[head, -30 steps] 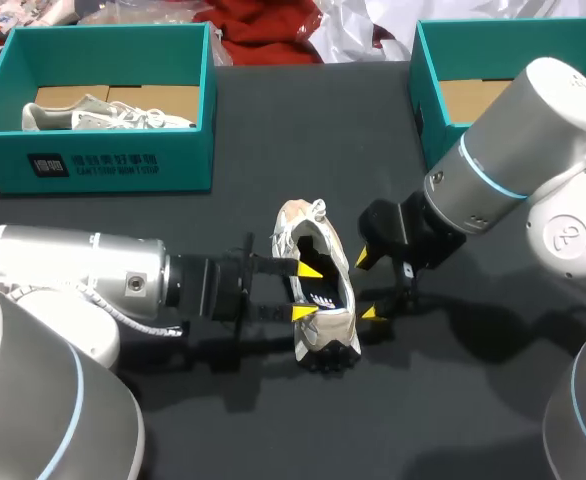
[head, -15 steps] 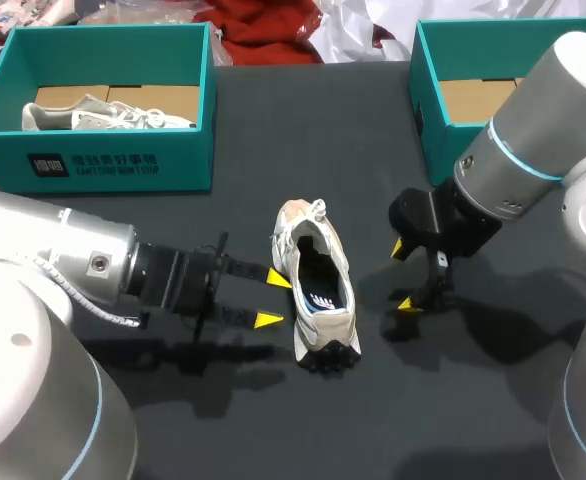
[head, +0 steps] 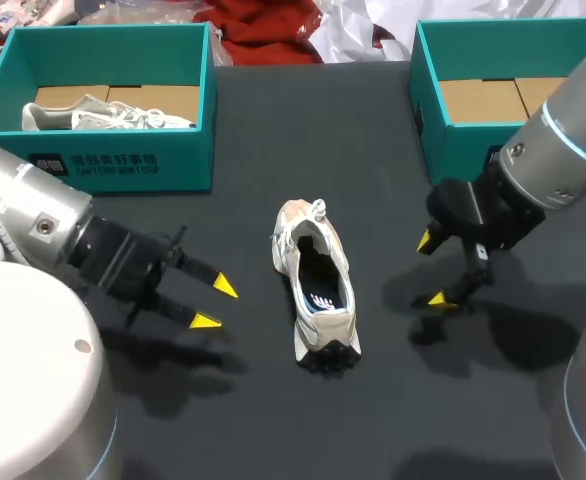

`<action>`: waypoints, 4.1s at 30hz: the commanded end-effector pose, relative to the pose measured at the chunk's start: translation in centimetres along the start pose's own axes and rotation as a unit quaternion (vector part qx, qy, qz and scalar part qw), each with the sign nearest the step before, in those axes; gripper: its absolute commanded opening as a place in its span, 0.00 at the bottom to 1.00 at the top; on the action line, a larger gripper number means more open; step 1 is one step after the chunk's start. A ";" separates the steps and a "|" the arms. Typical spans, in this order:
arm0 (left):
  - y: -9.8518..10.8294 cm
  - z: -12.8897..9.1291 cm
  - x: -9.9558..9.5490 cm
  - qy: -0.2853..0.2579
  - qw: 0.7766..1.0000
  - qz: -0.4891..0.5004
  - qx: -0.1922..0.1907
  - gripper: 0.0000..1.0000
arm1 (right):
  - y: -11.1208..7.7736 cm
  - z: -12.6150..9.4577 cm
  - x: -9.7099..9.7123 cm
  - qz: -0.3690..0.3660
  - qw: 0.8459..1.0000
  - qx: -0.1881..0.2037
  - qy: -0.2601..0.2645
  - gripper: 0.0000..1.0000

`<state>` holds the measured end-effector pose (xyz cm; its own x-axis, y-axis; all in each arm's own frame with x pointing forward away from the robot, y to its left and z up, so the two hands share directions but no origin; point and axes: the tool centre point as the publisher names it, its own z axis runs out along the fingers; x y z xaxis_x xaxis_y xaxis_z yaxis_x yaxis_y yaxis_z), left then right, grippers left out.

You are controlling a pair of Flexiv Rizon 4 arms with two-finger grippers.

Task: Take the shoe out of the shoebox, open the shoe tongue, remove and reinsert the insole, then place the shoe into the shoebox

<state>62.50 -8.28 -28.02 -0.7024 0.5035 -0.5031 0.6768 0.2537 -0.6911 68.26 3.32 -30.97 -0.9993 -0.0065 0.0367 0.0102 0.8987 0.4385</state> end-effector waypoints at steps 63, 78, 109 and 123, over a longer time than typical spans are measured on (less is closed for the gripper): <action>-0.8 2.1 -7.8 0.325 0.924 0.191 -0.066 0.00 | -8.3 -6.2 1.0 0.103 0.992 0.013 -0.072 1.00; 0.6 6.3 -9.5 0.352 0.904 0.223 -0.099 0.00 | -8.3 -6.2 1.0 0.103 0.992 0.013 -0.072 1.00; 4.6 11.8 -7.4 0.445 0.850 0.274 -0.063 0.00 | -8.3 -6.2 1.0 0.103 0.992 0.013 -0.072 1.00; 5.5 13.1 -5.0 0.490 0.821 0.286 -0.064 0.00 | -8.3 -6.2 1.0 0.103 0.992 0.013 -0.072 1.00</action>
<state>66.92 -19.49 -35.03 0.2055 0.9780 -0.0357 0.8988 -0.2030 -0.3884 67.55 -6.87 -28.94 -0.9710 0.2390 -0.0030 0.2167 0.8854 0.4113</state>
